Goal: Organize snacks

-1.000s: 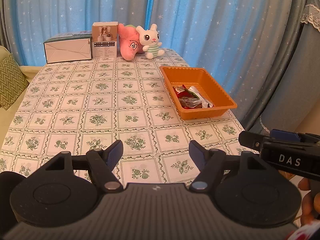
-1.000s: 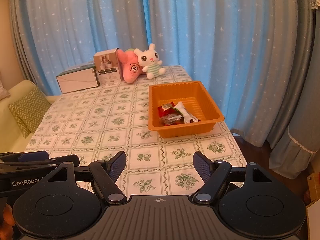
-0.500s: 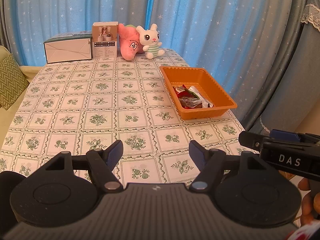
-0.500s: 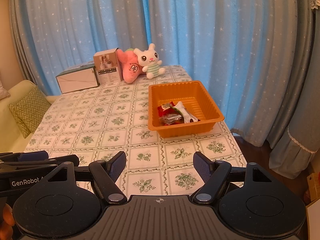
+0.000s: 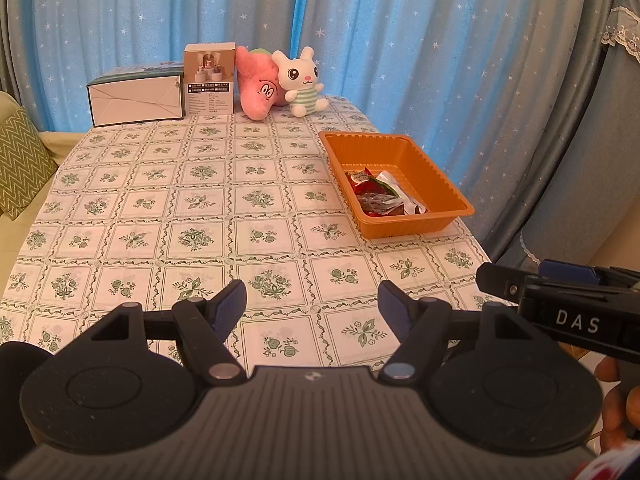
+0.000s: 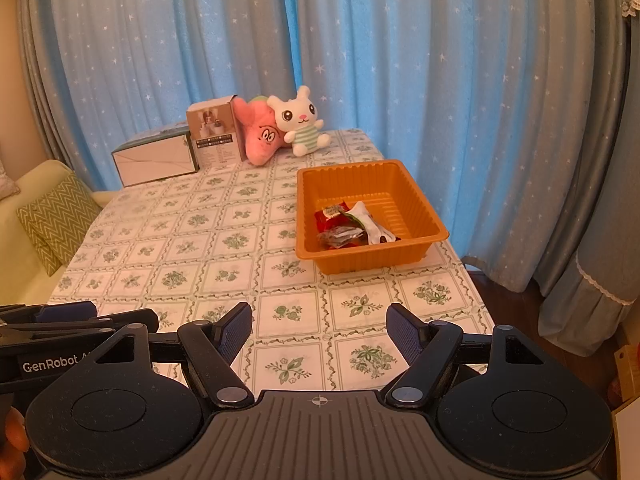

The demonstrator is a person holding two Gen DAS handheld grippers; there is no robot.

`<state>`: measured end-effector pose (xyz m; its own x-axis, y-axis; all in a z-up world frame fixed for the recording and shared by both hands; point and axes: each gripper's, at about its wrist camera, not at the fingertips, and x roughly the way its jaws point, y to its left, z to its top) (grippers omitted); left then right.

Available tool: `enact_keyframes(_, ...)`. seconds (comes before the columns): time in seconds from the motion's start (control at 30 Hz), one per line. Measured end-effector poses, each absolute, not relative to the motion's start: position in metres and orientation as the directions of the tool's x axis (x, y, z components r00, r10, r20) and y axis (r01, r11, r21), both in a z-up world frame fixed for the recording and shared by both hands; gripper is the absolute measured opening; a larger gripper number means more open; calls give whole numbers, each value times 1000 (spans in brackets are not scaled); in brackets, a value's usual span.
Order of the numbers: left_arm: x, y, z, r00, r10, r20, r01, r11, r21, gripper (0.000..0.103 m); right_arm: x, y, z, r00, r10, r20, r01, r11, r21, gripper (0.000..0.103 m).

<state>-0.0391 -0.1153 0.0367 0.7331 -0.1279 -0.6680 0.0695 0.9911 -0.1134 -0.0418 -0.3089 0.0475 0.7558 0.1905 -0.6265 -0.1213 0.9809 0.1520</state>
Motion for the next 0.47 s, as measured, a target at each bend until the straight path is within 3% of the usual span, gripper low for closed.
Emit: enact_keyframes(0.47, -41, -114, 35, 744, -145, -652, 65, 987, -145, 70, -41, -310, 47, 758, 193, -624, -122, 980, 155, 74)
